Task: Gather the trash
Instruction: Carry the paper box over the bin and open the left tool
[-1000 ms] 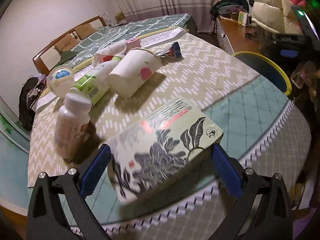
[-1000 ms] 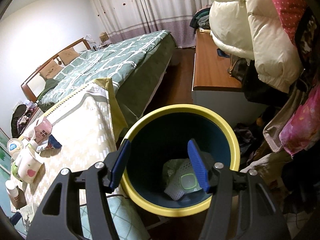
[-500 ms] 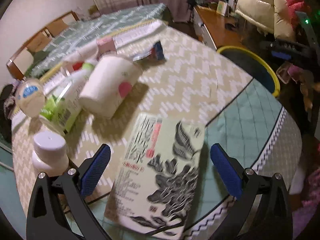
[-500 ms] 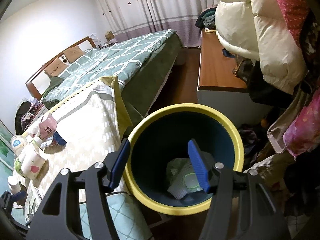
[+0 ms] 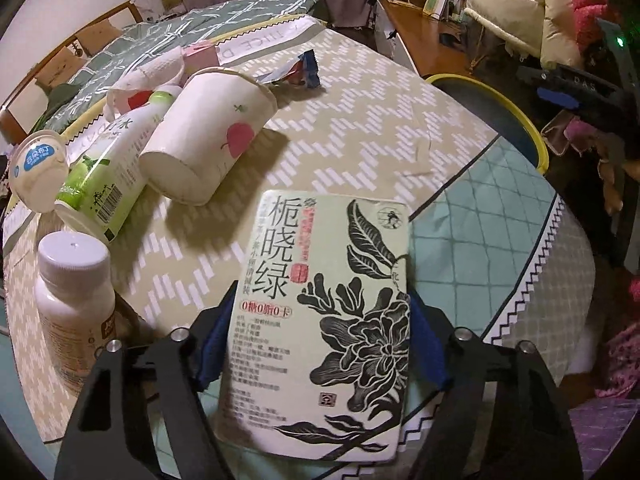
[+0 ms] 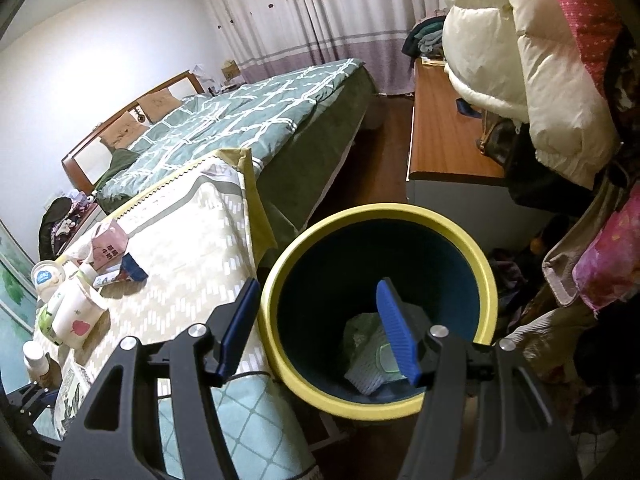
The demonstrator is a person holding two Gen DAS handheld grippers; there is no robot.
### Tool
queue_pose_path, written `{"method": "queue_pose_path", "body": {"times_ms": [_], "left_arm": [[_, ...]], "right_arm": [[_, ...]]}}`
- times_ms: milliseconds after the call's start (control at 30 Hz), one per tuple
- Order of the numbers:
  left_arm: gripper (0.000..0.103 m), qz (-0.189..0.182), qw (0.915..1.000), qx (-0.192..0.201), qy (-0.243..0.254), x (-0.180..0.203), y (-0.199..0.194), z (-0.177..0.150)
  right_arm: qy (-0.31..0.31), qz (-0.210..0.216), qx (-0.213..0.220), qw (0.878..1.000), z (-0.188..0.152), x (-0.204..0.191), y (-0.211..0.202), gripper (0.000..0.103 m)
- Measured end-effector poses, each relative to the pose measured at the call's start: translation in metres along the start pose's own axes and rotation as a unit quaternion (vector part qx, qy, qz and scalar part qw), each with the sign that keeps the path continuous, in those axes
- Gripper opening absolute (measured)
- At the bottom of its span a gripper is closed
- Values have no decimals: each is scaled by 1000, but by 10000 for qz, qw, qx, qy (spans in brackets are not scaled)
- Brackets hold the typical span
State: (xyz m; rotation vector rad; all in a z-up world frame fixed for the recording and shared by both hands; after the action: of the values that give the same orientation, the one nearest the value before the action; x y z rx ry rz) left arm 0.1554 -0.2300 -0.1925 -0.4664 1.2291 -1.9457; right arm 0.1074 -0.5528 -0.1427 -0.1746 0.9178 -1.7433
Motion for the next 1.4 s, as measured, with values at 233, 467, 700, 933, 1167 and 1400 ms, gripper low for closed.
{"method": "queue_pose_path", "body": {"times_ms": [233,467,700,933,1167,1400], "left_arm": [[72,-292,9990,328,-59,22,-12,35],[72,-543,9958,675,298,74,-20,95],[72,-830,9917,738,644,147,-2,159],[72,-967,9906,612,749,203,33,203],[73,-954,9901,611,831,239,59,233],[94,-736,9916,834,664,232,53,237]], "right_arm": [[-87,-65,221,9997,-4,5,-31,58],[-114,-262,419,9987,-5,26,-62,58],[-131,-407,527,9977,-15,48,-86,58],[-8,-503,550,9972,-19,71,-94,58],[174,-594,521,9967,-20,93,-92,58],[204,-597,461,9969,-23,94,-87,62]]}}
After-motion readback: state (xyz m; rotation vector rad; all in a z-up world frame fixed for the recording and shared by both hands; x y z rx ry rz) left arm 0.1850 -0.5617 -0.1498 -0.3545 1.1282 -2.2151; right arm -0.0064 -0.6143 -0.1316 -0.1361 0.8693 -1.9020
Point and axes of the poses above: each gripper's, at about its wrist camera, not at the fingertips, and y roughly the way its jaws point, x to its right, z to its top, the point moved 7 cm from there along y, roughly the way its jaws point, and after that the axes turned 6 degrees about z, right-handed, at the moved point
